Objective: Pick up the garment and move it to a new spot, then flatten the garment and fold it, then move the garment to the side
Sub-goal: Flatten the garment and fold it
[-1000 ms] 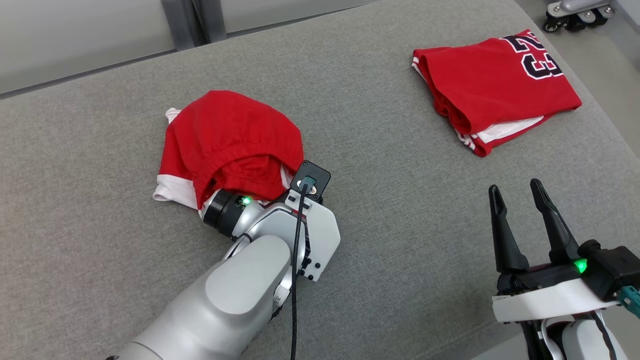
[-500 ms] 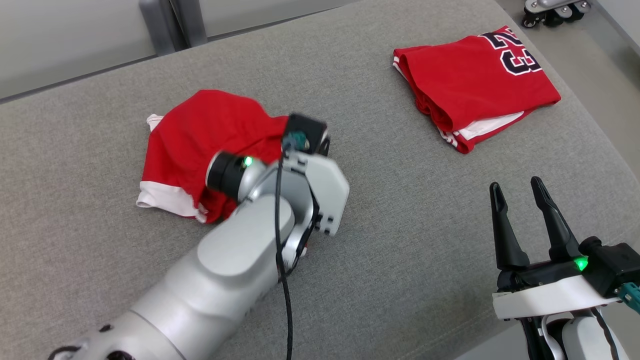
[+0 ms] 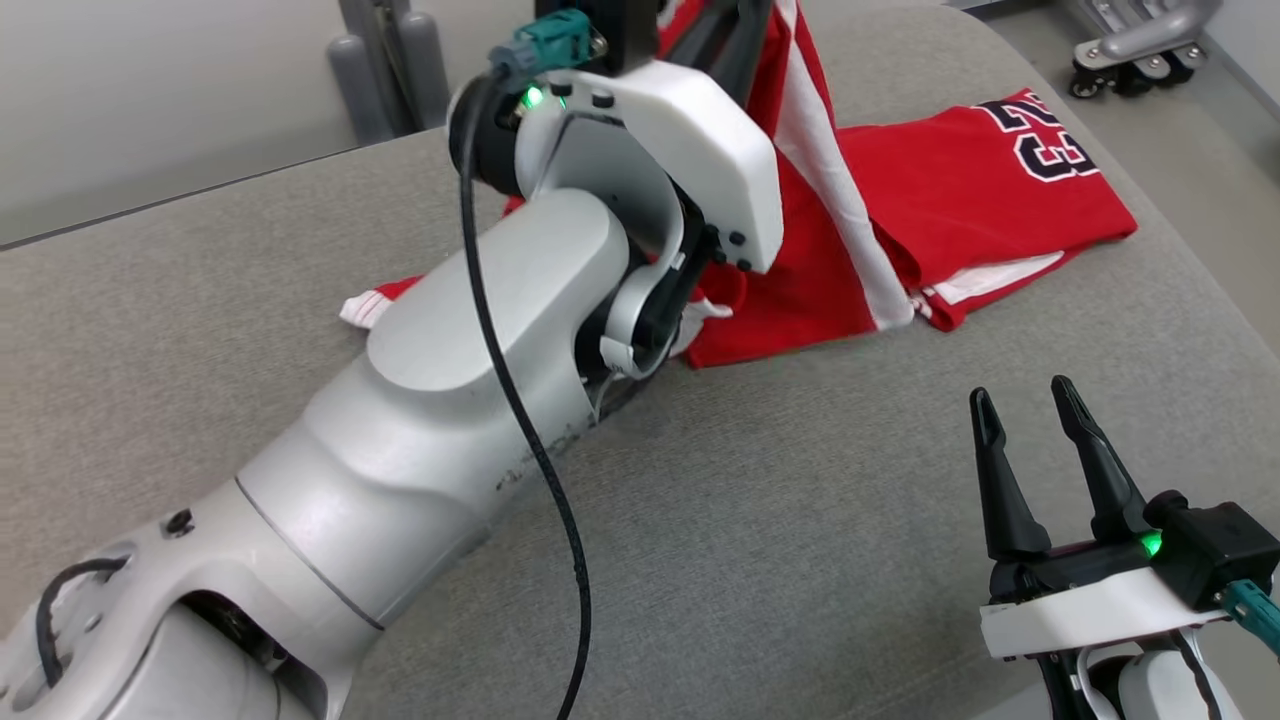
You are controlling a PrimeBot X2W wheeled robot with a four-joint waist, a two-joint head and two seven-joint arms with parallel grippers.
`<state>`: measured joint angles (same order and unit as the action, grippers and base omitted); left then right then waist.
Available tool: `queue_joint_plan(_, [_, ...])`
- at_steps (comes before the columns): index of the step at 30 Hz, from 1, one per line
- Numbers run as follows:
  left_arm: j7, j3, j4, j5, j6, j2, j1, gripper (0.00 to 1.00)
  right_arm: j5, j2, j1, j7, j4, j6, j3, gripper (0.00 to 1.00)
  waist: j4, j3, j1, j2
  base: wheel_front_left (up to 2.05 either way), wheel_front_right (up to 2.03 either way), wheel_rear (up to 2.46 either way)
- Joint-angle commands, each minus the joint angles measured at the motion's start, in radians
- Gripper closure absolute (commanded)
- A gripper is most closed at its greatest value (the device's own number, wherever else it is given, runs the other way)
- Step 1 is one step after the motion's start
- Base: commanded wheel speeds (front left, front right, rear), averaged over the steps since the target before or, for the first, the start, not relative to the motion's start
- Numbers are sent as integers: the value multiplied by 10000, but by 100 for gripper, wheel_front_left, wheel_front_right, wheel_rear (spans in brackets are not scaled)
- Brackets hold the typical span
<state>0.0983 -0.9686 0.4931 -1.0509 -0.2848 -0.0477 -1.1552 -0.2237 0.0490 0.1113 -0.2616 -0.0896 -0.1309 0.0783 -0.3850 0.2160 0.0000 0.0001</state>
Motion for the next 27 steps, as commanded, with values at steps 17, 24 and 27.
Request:
queue_joint_plan(17, [36, -540, -302, -1965, 98, -2127, 4693, 100, 229, 46, -588, -56, 180, 3, -318, 0, 1776, -198, 0, -1, 0, 0, 0])
queue_joint_plan(24, [192, -237, -1197, -2387, 81, -3365, 5937, 100, 328, 44, -755, -56, 51, 3, -201, 0, 2207, -476, 0, -1, 0, 0, 0])
queue_joint_plan(27, [285, -241, -1480, -2337, 31, -3651, 6172, 100, 303, 72, -786, -56, -9, 3, -173, 0, 2313, -570, 0, -1, 0, 0, 0])
